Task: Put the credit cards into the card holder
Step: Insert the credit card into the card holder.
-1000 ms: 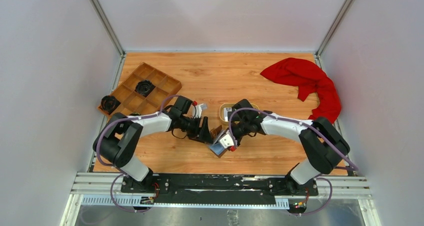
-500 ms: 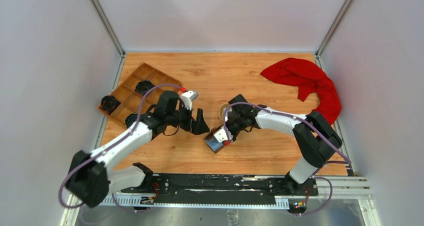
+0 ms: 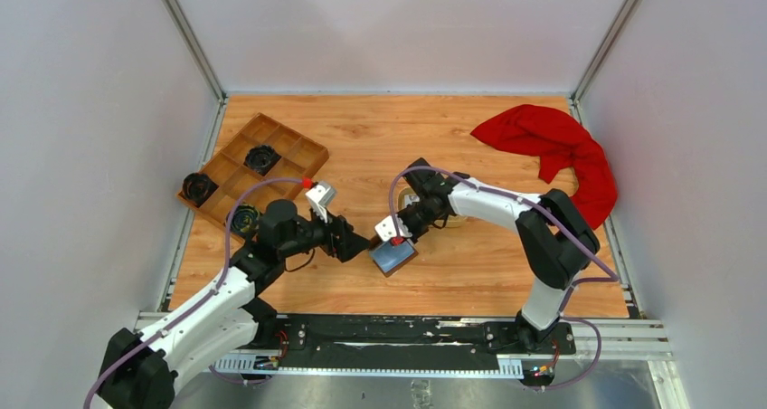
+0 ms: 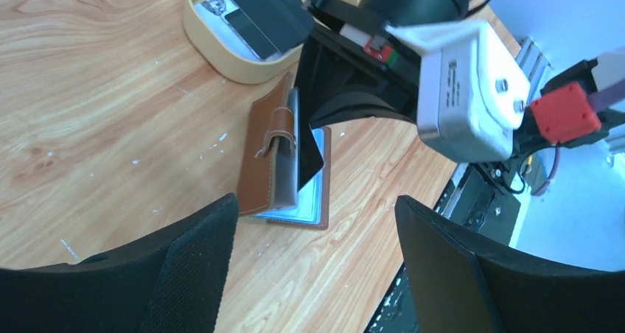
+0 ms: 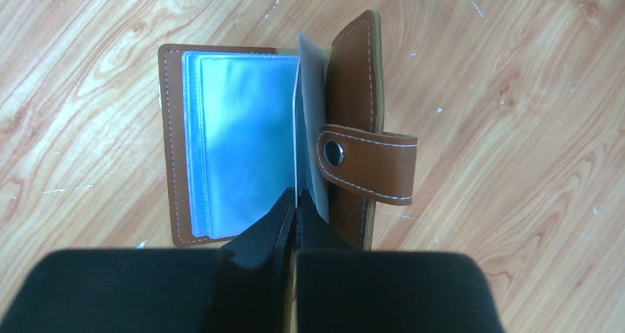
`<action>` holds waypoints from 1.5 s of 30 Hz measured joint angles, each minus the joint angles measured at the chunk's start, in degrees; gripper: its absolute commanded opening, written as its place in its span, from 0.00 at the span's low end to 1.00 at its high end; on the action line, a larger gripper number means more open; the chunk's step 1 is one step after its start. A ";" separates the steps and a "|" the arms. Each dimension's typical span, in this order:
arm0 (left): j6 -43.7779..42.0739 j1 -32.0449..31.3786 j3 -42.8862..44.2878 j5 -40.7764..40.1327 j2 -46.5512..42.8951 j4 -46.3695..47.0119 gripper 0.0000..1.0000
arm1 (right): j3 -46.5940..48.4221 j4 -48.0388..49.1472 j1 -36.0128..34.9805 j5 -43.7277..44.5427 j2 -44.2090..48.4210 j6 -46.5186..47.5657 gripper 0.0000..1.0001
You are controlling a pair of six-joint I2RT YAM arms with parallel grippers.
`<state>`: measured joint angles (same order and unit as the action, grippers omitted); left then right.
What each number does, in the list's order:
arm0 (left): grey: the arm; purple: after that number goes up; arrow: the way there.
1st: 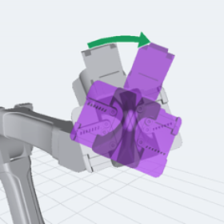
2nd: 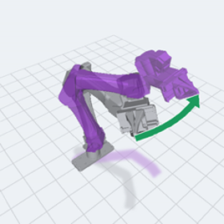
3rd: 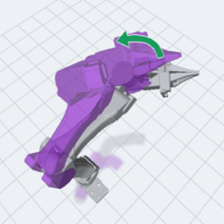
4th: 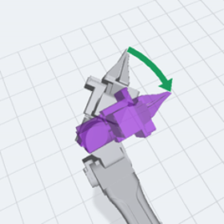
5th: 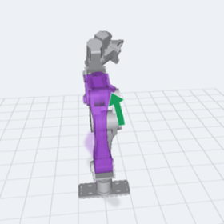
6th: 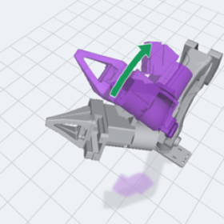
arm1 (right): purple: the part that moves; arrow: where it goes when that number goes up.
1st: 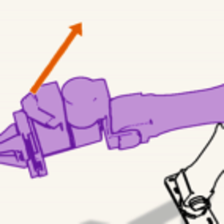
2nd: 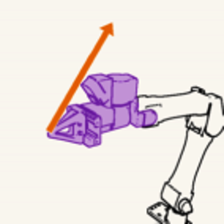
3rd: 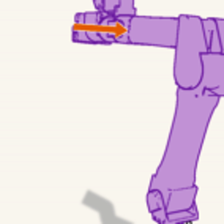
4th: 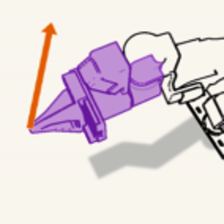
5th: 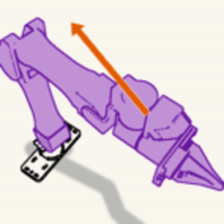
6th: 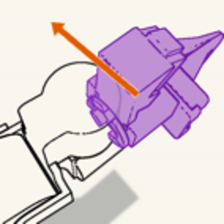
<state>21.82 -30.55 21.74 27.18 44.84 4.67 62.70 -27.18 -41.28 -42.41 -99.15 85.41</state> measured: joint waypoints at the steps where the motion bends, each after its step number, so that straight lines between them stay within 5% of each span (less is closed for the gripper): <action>1: 0.15 -0.28 -0.83 0.13 0.00 0.74 0.78 | 0.90 -0.87 0.00 -0.02 -0.52 -0.48 0.00; 17: -4.42 -3.21 -10.01 0.15 3.19 22.32 0.67 | 11.13 -11.21 0.07 -2.08 -7.54 -6.01 0.00; 30: -8.50 -4.42 -6.38 0.92 15.50 25.00 0.55 | 14.10 -13.77 0.55 -3.30 -9.73 -8.48 0.00; 45: 0.24 -4.46 -3.26 0.66 23.93 25.70 0.50 | 17.07 -17.94 1.79 -6.25 -12.24 -9.60 0.00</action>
<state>22.06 -35.00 18.48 27.83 68.77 30.37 79.77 -45.12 -39.48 -48.66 -111.39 75.81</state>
